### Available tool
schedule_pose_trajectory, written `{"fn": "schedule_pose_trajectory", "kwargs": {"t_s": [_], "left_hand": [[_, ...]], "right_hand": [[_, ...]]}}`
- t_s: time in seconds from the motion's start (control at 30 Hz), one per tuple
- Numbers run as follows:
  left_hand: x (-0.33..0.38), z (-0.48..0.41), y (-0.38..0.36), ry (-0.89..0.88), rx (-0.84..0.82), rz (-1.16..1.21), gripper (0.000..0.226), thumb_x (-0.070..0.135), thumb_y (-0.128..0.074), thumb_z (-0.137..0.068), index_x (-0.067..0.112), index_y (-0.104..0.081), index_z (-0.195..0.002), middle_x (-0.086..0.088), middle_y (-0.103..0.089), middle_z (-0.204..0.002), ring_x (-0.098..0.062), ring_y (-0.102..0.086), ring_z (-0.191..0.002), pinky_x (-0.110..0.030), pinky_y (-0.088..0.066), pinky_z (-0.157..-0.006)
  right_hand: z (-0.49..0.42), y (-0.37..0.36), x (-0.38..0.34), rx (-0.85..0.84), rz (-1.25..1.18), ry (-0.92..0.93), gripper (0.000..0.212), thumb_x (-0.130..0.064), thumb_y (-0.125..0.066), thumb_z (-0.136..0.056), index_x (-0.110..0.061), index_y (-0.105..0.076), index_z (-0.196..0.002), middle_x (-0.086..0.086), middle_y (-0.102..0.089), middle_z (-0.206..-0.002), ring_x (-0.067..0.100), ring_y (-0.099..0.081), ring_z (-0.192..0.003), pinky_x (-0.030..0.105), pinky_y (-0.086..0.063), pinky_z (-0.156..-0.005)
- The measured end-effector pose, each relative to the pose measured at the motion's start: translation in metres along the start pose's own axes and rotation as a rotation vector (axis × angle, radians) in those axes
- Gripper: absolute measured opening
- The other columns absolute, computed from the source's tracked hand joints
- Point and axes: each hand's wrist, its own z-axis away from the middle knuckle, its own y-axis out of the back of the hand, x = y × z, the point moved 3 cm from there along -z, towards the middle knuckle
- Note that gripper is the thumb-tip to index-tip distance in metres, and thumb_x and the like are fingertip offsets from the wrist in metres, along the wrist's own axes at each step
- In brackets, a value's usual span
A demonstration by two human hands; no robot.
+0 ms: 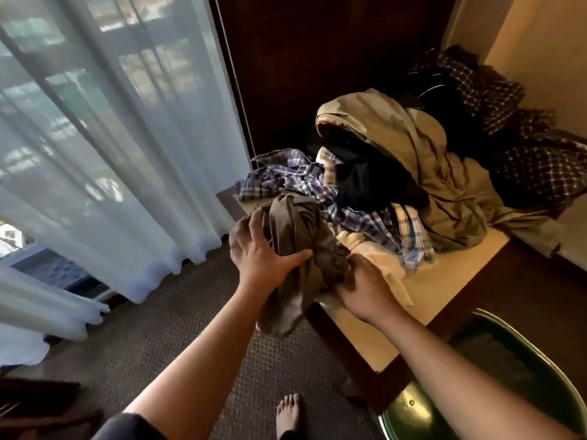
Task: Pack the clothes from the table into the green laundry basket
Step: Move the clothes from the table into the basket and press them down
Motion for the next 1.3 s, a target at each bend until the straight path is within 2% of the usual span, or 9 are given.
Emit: {"fn": "schedule_pose_trajectory", "kwargs": {"t_s": [0.1,0.27,0.4,0.57,0.67,0.83,0.93,1.0,1.3], "left_hand": [[-0.005,-0.044,-0.011,-0.085,-0.253,-0.179,0.152,0.086,-0.079,-0.047,0.053,0.026,-0.151,-0.004,0.038,-0.164,-0.039,0.033,-0.150,-0.070,0.006,-0.117],[-0.017,-0.093,-0.041,-0.181,-0.656,-0.437,0.157,0.096,-0.072,-0.032,0.062,0.036,-0.141,0.001,0.046,-0.159,-0.047,0.039,-0.143,-0.081,0.011,-0.110],[-0.039,-0.124,-0.066,-0.235,-0.795,-0.496,0.152,0.106,-0.062,-0.019,0.066,0.004,-0.151,0.005,0.001,-0.173,-0.042,0.010,-0.156,-0.077,0.001,-0.116],[-0.041,-0.146,-0.081,-0.357,-0.927,-0.492,0.132,0.107,-0.059,-0.016,0.051,-0.057,-0.136,0.011,-0.060,-0.145,-0.025,-0.048,-0.139,-0.051,-0.034,-0.119],[-0.034,-0.141,-0.073,-0.383,-0.846,-0.589,0.134,0.108,-0.053,-0.014,0.054,-0.054,-0.137,0.005,-0.048,-0.150,-0.033,-0.030,-0.145,-0.060,-0.023,-0.119],[-0.059,-0.138,-0.077,-0.425,-0.951,-0.499,0.134,0.103,-0.065,-0.025,0.058,-0.035,-0.148,0.009,0.010,-0.172,-0.032,0.032,-0.152,-0.074,0.009,-0.117],[-0.062,-0.132,-0.069,-0.388,-0.940,-0.429,0.096,0.087,-0.080,-0.045,0.050,-0.060,-0.132,0.010,-0.045,-0.156,-0.027,-0.025,-0.154,-0.058,-0.023,-0.122],[-0.054,-0.122,-0.060,-0.380,-0.822,-0.430,0.061,0.060,-0.086,-0.067,0.035,-0.070,-0.120,0.008,-0.069,-0.119,-0.019,-0.061,-0.118,-0.039,-0.049,-0.102],[-0.063,-0.076,-0.041,-0.210,-0.677,-0.225,0.017,0.014,-0.068,-0.080,0.010,-0.074,-0.095,-0.007,-0.075,-0.092,-0.027,-0.068,-0.089,-0.037,-0.057,-0.079]], "right_hand": [[-0.020,-0.011,0.002,-0.049,0.302,-0.107,0.070,-0.056,-0.063,-0.075,-0.036,-0.045,-0.141,0.000,-0.041,-0.149,0.034,-0.035,-0.139,0.057,-0.037,-0.109],[-0.034,-0.030,0.006,-0.129,0.497,-0.216,0.112,-0.069,-0.066,-0.073,-0.036,-0.002,-0.159,0.001,0.012,-0.168,0.034,0.018,-0.153,0.060,0.017,-0.118],[-0.055,-0.022,0.006,-0.160,0.657,-0.187,0.106,-0.061,-0.061,-0.086,-0.043,0.017,-0.155,-0.002,0.030,-0.164,0.036,0.029,-0.150,0.068,0.016,-0.115],[-0.076,-0.027,0.030,-0.326,0.628,-0.275,0.146,-0.089,-0.073,-0.043,-0.056,0.024,-0.147,-0.010,0.035,-0.161,0.034,0.035,-0.146,0.072,0.015,-0.112],[-0.079,-0.027,0.032,-0.359,0.643,-0.288,0.150,-0.080,-0.081,-0.046,-0.055,0.029,-0.145,-0.009,0.042,-0.157,0.032,0.038,-0.144,0.074,0.014,-0.112],[-0.083,-0.027,0.024,-0.353,0.721,-0.323,0.135,-0.014,-0.078,-0.081,-0.049,0.036,-0.144,-0.001,0.040,-0.158,0.035,0.032,-0.147,0.072,0.003,-0.116],[-0.077,-0.032,0.023,-0.324,0.644,-0.330,0.137,-0.005,-0.076,-0.079,-0.047,0.037,-0.144,-0.003,0.031,-0.163,0.035,0.029,-0.149,0.071,0.004,-0.116],[-0.071,-0.036,0.029,-0.288,0.575,-0.329,0.136,-0.030,-0.083,-0.077,-0.045,0.031,-0.149,-0.006,0.020,-0.167,0.034,0.021,-0.153,0.071,0.004,-0.115],[-0.012,-0.048,0.026,-0.045,0.512,-0.305,0.114,-0.057,-0.072,-0.077,-0.038,0.008,-0.157,-0.003,-0.034,-0.153,0.033,-0.032,-0.134,0.058,-0.034,-0.100]]}}
